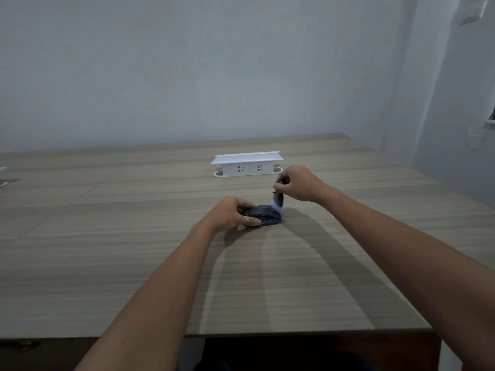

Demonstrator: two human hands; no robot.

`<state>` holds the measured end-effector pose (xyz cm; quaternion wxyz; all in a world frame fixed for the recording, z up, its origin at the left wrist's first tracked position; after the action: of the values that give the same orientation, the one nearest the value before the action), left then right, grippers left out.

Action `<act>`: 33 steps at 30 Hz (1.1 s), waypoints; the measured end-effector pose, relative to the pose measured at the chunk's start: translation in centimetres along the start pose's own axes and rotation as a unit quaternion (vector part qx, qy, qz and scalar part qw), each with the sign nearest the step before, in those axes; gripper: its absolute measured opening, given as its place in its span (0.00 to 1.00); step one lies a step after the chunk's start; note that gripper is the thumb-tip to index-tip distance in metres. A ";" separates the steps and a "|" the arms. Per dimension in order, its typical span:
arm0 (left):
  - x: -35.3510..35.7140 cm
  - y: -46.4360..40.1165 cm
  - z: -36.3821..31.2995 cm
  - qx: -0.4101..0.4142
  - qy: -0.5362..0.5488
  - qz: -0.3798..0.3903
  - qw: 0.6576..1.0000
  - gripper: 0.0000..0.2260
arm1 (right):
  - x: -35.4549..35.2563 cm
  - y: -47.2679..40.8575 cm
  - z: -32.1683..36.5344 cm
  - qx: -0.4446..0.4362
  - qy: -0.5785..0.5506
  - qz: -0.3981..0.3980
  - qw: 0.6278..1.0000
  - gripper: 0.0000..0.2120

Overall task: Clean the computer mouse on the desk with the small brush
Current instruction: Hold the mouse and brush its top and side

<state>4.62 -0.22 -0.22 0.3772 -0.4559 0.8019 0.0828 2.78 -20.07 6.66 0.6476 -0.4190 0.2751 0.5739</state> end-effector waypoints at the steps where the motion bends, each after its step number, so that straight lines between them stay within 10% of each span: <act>1: 0.0 0.0 0.0 0.000 -0.001 0.000 1.000 0.17 | -0.1 0.0 0.1 -0.005 -0.015 -0.001 1.000 0.08; 33: 0.1 0.0 -0.4 -0.007 -0.043 -0.019 0.999 0.17 | -0.9 0.9 0.0 0.026 -0.038 0.012 0.999 0.09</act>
<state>4.40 -0.47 0.00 0.4097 -0.4698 0.7755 0.1003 1.76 -20.50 7.20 0.6610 -0.3766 0.2700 0.5903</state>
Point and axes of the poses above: each hand's wrist, its own y-axis away from the middle knuckle, its own x-axis out of the palm, z = x × y, the point moved 4 cm from there along -y, towards the middle knuckle, and after that the axes turned 11 degrees about x, right-handed, at the moved point
